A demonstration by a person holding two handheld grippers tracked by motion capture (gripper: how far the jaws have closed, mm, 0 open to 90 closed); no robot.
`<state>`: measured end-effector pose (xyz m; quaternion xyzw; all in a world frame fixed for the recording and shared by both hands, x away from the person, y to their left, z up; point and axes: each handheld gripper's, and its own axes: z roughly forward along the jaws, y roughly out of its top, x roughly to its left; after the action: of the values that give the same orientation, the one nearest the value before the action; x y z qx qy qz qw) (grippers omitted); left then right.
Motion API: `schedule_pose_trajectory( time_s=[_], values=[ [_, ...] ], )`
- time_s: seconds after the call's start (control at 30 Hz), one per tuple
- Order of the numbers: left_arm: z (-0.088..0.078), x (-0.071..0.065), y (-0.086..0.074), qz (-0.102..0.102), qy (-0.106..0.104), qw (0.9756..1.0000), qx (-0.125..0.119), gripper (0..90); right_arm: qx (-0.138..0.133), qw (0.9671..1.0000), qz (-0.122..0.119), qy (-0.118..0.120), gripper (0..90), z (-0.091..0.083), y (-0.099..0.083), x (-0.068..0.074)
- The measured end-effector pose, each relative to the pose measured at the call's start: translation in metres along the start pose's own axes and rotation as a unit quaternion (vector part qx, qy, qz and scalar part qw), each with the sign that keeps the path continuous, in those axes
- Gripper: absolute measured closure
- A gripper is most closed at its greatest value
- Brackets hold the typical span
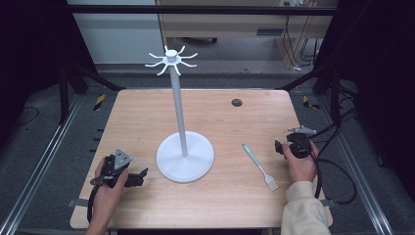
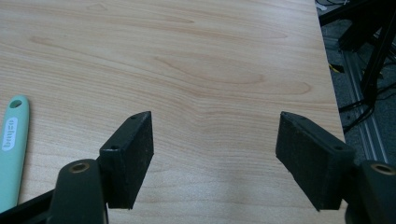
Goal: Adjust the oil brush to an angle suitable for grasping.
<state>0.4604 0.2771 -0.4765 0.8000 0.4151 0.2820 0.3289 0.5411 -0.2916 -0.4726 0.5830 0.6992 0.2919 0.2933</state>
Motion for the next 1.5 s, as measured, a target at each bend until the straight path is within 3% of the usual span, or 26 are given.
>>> schedule_pose_trajectory(
  time_s=[0.27,0.43,0.47,0.57,0.6,0.73,0.87,1.17,1.5],
  values=[
    [0.000,-0.001,0.000,0.001,-0.001,1.0000,0.000,2.6,0.018,0.9996,0.006,-0.022,25.6,0.001,0.007,0.011],
    [0.001,-0.001,0.000,0.002,-0.001,1.0000,0.000,2.6,0.024,0.9993,-0.019,-0.020,29.6,0.005,0.009,0.022],
    [0.001,-0.001,0.000,0.003,-0.001,1.0000,0.000,2.6,0.022,0.9992,-0.028,-0.016,35.0,0.005,0.011,0.027],
    [0.001,-0.001,0.000,0.002,-0.001,1.0000,0.000,2.6,0.025,0.9990,-0.038,-0.009,39.6,0.005,0.013,0.032],
    [0.001,-0.001,0.000,0.001,-0.001,1.0000,0.000,2.6,0.025,0.9986,-0.047,-0.005,46.3,0.005,0.014,0.039],
    [0.001,-0.001,0.000,0.003,-0.001,1.0000,0.000,2.6,0.028,0.9980,-0.056,0.005,56.0,0.006,0.016,0.046],
    [0.001,-0.001,0.000,0.002,-0.001,1.0000,0.001,2.6,0.031,0.9967,-0.068,0.030,69.7,0.007,0.017,0.054],
    [0.001,-0.001,0.000,0.002,-0.001,1.0000,0.000,2.6,0.044,0.9905,-0.105,0.077,90.0,0.010,0.018,0.070],
    [0.001,-0.001,0.000,0.002,-0.001,1.0000,0.000,2.6,0.069,0.9860,-0.106,0.109,90.0,0.018,0.016,0.078]
  ],
)
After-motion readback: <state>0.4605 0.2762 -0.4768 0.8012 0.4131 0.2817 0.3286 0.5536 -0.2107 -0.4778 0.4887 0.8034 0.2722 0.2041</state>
